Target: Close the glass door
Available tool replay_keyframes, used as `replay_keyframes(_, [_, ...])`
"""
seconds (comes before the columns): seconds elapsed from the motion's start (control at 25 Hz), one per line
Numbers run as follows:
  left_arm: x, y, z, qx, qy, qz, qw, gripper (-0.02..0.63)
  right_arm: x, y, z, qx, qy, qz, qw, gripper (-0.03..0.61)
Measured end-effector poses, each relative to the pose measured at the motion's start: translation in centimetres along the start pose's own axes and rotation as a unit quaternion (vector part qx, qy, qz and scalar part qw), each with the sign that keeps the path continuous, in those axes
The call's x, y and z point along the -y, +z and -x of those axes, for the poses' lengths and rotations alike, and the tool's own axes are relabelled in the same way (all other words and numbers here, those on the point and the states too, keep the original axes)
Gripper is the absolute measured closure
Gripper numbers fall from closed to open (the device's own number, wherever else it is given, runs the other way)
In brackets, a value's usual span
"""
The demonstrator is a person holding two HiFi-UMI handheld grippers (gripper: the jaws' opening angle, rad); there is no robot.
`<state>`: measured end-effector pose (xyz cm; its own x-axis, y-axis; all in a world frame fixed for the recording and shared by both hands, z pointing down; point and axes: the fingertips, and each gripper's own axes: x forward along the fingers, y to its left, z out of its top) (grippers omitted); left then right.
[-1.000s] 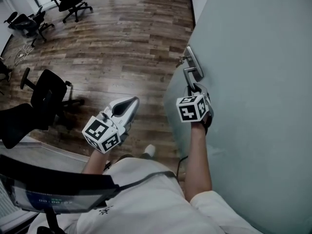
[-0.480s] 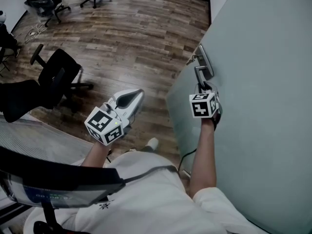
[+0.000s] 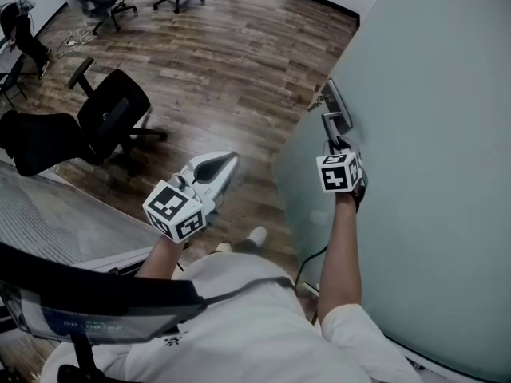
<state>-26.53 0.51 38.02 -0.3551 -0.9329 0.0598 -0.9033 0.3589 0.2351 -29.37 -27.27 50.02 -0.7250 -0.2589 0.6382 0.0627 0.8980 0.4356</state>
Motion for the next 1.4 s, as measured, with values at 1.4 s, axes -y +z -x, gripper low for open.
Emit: replay_keyframes(1.4, [7.9, -3.6, 15.5, 0.018, 0.075, 0.001, 0.9971, 0.609, -17.0, 2.5, 9.0, 0.074, 0.062, 0.076, 0.992, 0.477])
